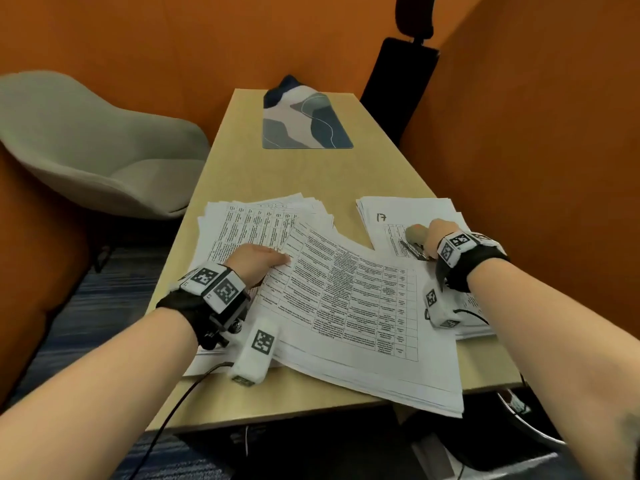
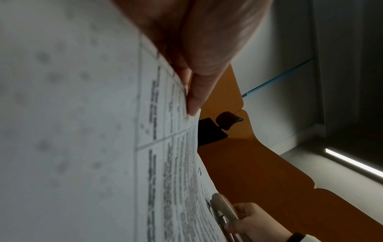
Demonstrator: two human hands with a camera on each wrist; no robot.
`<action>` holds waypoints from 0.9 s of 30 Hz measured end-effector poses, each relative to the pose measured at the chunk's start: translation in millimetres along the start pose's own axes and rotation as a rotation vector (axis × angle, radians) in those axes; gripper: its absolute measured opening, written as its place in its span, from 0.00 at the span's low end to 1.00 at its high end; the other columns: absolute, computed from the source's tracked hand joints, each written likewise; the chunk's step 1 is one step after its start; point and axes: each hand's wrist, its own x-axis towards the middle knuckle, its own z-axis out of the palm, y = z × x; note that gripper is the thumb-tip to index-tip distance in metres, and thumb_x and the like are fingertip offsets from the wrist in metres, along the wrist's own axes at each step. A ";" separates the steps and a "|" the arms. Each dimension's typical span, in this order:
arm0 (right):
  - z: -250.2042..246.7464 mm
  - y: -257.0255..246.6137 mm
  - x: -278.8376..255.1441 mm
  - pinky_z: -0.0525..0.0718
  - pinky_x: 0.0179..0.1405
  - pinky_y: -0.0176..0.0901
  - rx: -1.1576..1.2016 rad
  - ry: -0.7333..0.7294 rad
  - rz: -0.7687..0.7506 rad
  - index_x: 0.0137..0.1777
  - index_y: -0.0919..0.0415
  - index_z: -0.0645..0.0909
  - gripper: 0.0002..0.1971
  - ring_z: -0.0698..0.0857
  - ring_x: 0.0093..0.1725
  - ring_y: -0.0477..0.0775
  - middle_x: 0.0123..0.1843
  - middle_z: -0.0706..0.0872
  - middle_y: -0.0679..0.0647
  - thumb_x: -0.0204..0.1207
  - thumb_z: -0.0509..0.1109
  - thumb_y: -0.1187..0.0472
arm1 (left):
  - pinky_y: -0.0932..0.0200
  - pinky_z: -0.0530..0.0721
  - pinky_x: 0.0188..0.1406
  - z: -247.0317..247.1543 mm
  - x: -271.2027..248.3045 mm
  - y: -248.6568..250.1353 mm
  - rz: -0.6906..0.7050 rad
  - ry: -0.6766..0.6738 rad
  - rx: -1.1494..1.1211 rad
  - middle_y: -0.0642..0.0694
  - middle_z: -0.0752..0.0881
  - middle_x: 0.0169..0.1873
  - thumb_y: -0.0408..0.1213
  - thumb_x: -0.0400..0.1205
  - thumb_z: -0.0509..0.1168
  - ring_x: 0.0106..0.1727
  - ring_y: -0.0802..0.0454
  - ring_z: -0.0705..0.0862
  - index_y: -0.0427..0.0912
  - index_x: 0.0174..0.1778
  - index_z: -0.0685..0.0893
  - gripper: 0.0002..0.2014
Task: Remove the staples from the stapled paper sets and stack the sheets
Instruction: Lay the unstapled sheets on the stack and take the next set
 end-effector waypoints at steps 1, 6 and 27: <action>-0.3 -3.3 2.2 0.78 0.45 0.48 0.041 0.033 0.030 0.45 0.70 0.77 0.11 0.80 0.44 0.62 0.38 0.79 0.60 0.82 0.61 0.60 | 0.44 0.78 0.66 -0.1 -0.3 -0.8 -0.002 -0.007 -0.007 0.39 0.88 0.51 0.37 0.77 0.70 0.55 0.40 0.85 0.37 0.47 0.87 0.08; -17.9 -39.5 -4.2 0.79 0.52 0.51 0.168 0.270 -0.195 0.64 0.63 0.76 0.21 0.79 0.57 0.65 0.60 0.78 0.65 0.72 0.73 0.60 | 0.43 0.80 0.64 -2.7 -0.7 -8.1 0.000 -0.041 -0.041 0.39 0.90 0.46 0.40 0.76 0.71 0.51 0.40 0.88 0.41 0.40 0.88 0.06; 41.5 -108.4 -91.7 0.75 0.43 0.42 0.365 -0.208 -0.607 0.50 0.54 0.77 0.17 0.79 0.47 0.50 0.46 0.80 0.49 0.68 0.77 0.48 | 0.54 0.85 0.47 -7.2 -25.0 -29.3 0.001 -0.116 -0.243 0.40 0.89 0.36 0.30 0.77 0.68 0.38 0.45 0.86 0.34 0.41 0.88 0.04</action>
